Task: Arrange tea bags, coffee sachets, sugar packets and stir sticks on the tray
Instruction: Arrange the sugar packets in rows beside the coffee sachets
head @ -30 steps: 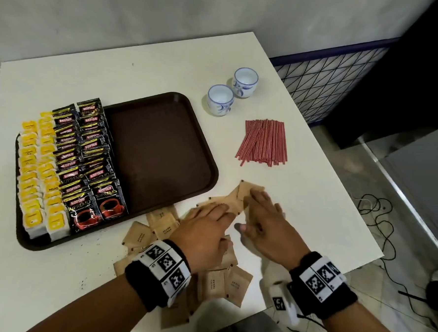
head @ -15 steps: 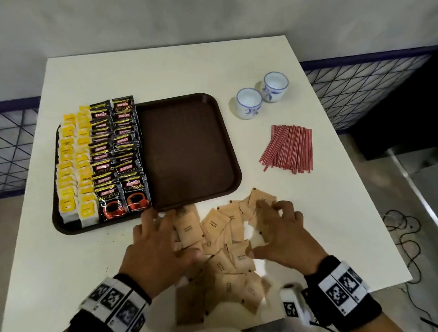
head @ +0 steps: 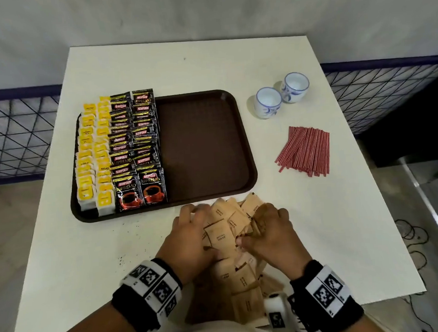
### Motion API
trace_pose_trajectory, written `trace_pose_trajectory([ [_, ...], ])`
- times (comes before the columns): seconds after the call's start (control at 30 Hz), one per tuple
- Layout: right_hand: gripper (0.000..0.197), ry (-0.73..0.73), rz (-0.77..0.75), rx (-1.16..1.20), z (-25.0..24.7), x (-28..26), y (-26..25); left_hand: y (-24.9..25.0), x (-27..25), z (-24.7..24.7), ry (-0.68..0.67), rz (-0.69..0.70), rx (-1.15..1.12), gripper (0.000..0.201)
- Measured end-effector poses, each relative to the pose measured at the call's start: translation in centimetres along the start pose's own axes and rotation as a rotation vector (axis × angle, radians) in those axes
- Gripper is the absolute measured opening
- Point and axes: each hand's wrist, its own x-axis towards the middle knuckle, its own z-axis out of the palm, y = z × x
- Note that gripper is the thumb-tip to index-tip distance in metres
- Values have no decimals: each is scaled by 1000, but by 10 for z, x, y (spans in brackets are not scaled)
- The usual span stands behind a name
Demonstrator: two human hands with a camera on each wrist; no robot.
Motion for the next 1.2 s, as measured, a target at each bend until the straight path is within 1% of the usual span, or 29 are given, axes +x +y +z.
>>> trace_pose_trajectory([
  [0.1, 71, -7, 21, 70, -5, 0, -4, 3, 9, 3, -21, -2, 20, 119],
  [0.13, 72, -6, 27, 77, -8, -1, -6, 4, 11, 4, -33, -9, 18, 122],
  [0.2, 77, 4, 32, 41, -9, -1, -10, 4, 13, 4, -51, -17, 16, 119],
  [0.27, 86, 17, 24, -4, -4, 0, -13, 3, 13, 4, -52, -17, 8, 110],
  [0.33, 90, 17, 19, -32, 2, 2, -16, 3, 13, 4, -41, -10, 0, 103],
  [0.43, 82, -1, -29, -35, 9, 5, -20, 3, 12, 6, -12, 2, -11, 100],
  [0.57, 69, -64, -135, 57, 9, 8, -22, 1, 9, 7, 25, 20, -51, 102],
  [0.73, 48, -184, -209, 214, 2, 13, -25, 1, 9, 6, 58, 30, -174, 124],
  [0.8, 40, -226, -234, 258, 2, 15, -24, 3, 9, 5, 62, 29, -239, 129],
  [0.83, 37, -240, -246, 280, 2, 16, -23, 2, 9, 5, 72, 27, -257, 127],
  [0.87, 36, -248, -253, 297, 1, 16, -22, 1, 9, 5, 82, 27, -264, 120],
  [0.9, 34, -250, -260, 311, 0, 16, -21, 0, 9, 6, 94, 33, -270, 109],
  [0.97, 34, -254, -286, 323, -2, 18, -21, -4, 8, 6, 134, 48, -303, 79],
  [1.03, 36, -265, -308, 337, -6, 18, -21, -8, 7, 5, 149, 59, -398, 58],
  [1.1, 37, -276, -338, 353, -10, 18, -22, -10, 8, 4, 146, 68, -532, 46],
  [1.2, 39, -284, -366, 406, -15, 18, -27, -10, 9, -1, 157, 86, -703, 43],
])
